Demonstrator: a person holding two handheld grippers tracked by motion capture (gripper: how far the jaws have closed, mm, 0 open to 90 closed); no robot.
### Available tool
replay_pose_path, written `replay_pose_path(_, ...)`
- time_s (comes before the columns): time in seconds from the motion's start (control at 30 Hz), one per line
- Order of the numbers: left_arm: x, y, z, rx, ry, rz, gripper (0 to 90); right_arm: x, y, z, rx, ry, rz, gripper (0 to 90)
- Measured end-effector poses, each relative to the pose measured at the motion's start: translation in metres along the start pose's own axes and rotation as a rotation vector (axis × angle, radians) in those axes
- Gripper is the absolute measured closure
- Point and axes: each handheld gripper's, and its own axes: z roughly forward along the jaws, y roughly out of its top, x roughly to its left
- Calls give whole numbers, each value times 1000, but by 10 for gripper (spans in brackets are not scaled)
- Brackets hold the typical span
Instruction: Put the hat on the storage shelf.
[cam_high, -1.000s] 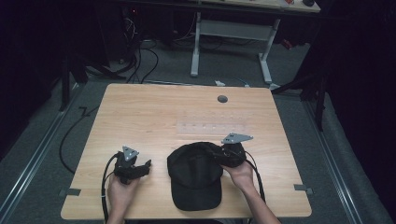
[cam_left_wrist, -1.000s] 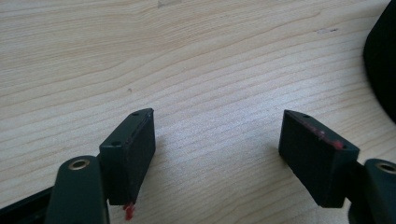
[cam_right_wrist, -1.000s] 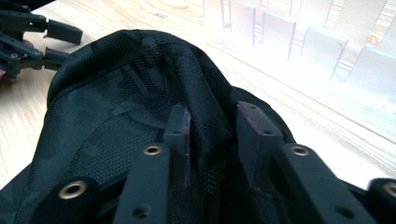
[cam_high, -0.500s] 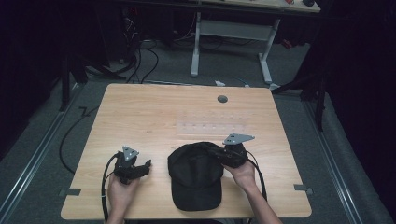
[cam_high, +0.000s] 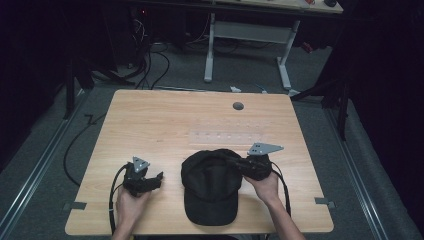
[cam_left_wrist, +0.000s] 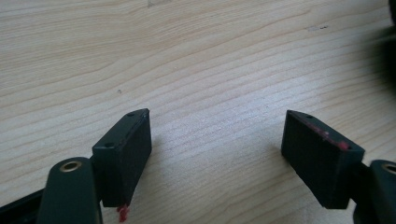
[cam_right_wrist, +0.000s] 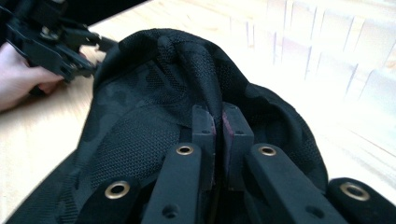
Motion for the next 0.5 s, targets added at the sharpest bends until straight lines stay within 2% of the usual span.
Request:
replay_pose_path(0.13,-3,-1,-2,18,-11,8,270,0,3,-8,-22,4,-5,860)
replay_pose_path(0.27,-8,0,-6,43,-50,-15,284,-2,6,-20,-56,12,0,861)
replay_pose_path(0.43,-19,6,-15,63,-140,-50,284,-4,9,-28,-82,19,8,862)
replay_pose_path(0.5,-24,9,-19,73,-188,-71,278,-5,11,-32,-91,12,1,862)
